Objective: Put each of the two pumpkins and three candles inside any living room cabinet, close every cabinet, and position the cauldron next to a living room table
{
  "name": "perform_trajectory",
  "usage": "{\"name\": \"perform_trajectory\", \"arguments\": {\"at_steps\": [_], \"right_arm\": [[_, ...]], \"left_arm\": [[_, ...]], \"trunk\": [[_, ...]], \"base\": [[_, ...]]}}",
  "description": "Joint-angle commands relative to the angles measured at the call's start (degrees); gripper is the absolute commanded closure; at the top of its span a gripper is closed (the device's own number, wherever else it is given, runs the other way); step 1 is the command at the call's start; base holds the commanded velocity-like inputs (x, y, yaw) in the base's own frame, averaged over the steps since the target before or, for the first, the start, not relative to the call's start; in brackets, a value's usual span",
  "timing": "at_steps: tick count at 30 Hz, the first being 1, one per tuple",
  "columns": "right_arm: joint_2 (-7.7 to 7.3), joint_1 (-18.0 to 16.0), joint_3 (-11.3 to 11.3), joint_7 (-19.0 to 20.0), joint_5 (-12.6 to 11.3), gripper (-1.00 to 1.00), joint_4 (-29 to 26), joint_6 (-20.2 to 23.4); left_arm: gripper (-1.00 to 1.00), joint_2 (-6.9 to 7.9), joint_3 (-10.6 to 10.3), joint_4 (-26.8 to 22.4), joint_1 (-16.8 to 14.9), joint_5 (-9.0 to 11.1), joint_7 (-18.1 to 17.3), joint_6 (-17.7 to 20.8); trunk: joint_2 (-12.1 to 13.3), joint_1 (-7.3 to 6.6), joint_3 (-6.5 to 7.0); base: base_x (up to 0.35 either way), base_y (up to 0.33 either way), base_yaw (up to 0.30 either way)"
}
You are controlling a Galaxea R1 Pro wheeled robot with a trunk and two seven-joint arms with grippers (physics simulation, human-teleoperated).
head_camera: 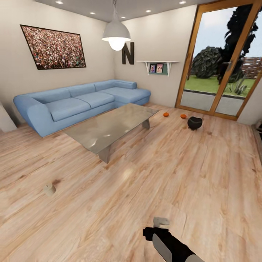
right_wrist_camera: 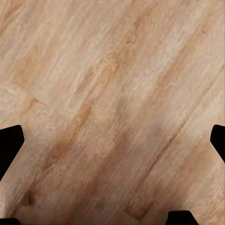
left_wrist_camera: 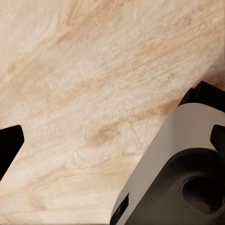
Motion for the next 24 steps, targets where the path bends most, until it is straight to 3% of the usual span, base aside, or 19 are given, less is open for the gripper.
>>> {"name": "perform_trajectory", "arguments": {"at_steps": [1, 24], "right_arm": [[-0.03, -0.05, 0.41, -0.48, -0.43, -1.0, -0.14, 0.18], [-0.01, -0.05, 0.41, -0.39, -0.43, -1.0, -0.11, 0.16]], "left_arm": [[-1.0, 0.03, -0.48, -0.16, 0.01, 0.34, 0.29, 0.44], [-1.0, 0.02, -0.44, -0.16, 0.01, 0.34, 0.29, 0.44]], "trunk": [[-0.02, 0.0, -0.1], [-0.02, 0.0, -1.2]], "base": [[0.0, 0.0, 0.263], [0.0, 0.0, 0.263]]}}
